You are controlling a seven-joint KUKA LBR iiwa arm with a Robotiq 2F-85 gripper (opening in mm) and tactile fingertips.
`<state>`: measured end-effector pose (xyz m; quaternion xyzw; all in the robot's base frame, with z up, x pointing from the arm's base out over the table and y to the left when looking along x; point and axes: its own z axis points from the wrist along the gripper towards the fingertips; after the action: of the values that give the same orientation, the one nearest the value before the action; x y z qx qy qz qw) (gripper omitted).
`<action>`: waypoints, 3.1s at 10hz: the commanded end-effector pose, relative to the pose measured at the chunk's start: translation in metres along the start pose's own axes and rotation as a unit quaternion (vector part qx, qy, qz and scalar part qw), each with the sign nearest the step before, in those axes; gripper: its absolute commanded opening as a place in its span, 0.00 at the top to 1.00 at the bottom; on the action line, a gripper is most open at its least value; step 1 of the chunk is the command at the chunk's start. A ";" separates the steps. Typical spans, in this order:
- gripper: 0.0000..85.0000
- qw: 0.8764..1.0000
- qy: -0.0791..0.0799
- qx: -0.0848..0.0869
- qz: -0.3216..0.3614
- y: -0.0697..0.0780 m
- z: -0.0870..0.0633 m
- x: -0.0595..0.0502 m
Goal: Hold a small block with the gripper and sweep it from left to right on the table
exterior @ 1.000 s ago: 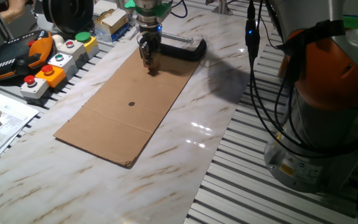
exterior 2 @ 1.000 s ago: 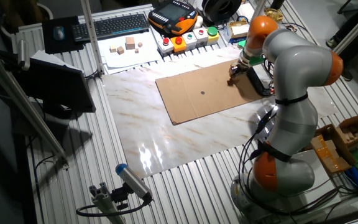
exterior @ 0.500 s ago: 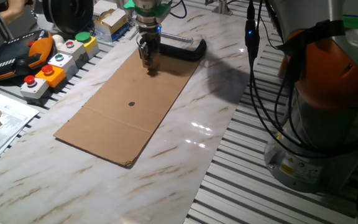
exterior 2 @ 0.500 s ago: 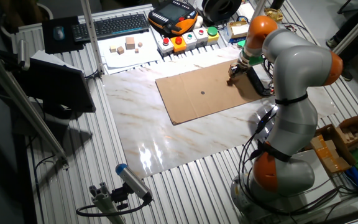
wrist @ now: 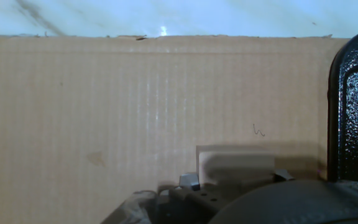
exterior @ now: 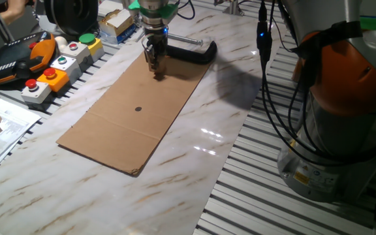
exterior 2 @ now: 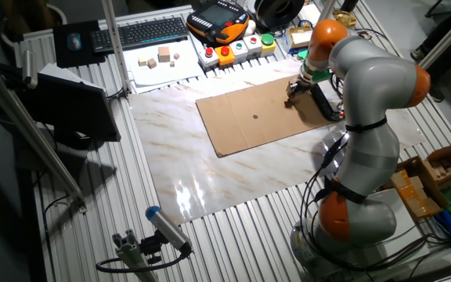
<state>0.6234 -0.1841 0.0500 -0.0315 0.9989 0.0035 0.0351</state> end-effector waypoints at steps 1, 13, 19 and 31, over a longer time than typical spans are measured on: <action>0.99 1.000 0.000 0.000 0.000 0.001 0.001 0.000; 0.99 1.000 -0.001 -0.001 -0.006 0.012 0.003 -0.002; 0.99 1.000 -0.001 0.000 -0.010 0.020 0.004 -0.003; 0.99 1.000 0.000 0.004 -0.009 0.037 0.002 -0.006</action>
<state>0.6267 -0.1465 0.0479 -0.0401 0.9986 -0.0004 0.0352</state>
